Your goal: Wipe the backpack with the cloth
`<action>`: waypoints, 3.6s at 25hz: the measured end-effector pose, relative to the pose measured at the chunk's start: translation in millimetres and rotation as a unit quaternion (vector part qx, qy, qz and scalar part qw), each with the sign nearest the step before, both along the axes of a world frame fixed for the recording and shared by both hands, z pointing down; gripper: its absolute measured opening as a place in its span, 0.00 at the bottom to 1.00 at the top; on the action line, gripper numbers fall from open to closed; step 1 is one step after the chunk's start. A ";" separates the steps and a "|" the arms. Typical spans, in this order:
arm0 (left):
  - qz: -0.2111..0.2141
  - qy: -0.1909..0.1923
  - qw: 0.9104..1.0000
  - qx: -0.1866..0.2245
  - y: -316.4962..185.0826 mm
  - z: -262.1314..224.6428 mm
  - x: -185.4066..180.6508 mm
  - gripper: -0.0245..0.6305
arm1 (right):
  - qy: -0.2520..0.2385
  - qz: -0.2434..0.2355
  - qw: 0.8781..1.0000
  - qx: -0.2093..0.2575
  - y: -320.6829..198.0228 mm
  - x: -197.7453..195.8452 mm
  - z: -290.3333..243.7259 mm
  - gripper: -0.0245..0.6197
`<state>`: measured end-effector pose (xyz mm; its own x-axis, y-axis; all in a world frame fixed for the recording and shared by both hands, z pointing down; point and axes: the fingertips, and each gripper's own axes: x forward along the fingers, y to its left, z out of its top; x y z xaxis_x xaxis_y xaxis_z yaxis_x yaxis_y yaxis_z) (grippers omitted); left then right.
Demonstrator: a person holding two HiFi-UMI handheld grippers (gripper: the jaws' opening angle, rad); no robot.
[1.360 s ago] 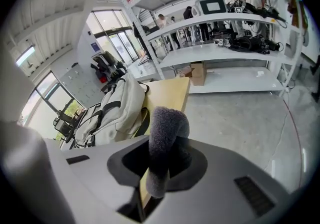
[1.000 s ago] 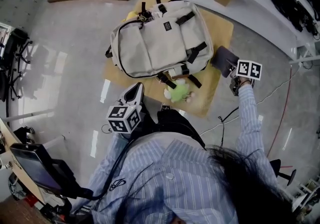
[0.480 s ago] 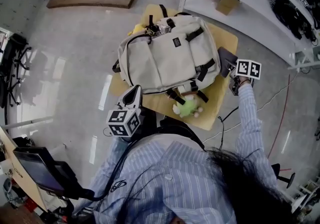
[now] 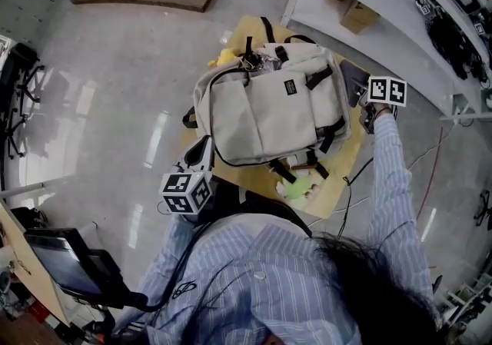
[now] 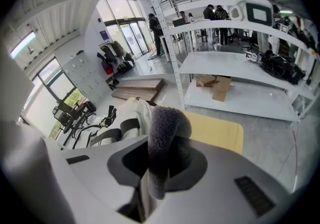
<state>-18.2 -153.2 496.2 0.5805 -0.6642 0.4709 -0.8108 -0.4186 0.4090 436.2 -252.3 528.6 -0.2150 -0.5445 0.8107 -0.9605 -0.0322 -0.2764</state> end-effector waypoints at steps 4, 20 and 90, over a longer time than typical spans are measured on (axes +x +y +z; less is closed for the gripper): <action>-0.003 0.006 1.000 -0.009 -13.2 5.5 -4.6 0.05 | 0.018 -0.029 0.999 -0.004 -41.7 -14.6 -6.1 0.13; -0.033 0.011 0.999 -0.022 -40.0 19.0 -38.3 0.05 | 0.066 -0.102 0.992 -0.020 -154.9 -51.3 -19.0 0.13; -0.149 0.017 0.989 -0.008 20.9 13.8 -105.4 0.05 | -0.086 -0.493 0.865 -0.020 48.6 -506.0 2.9 0.13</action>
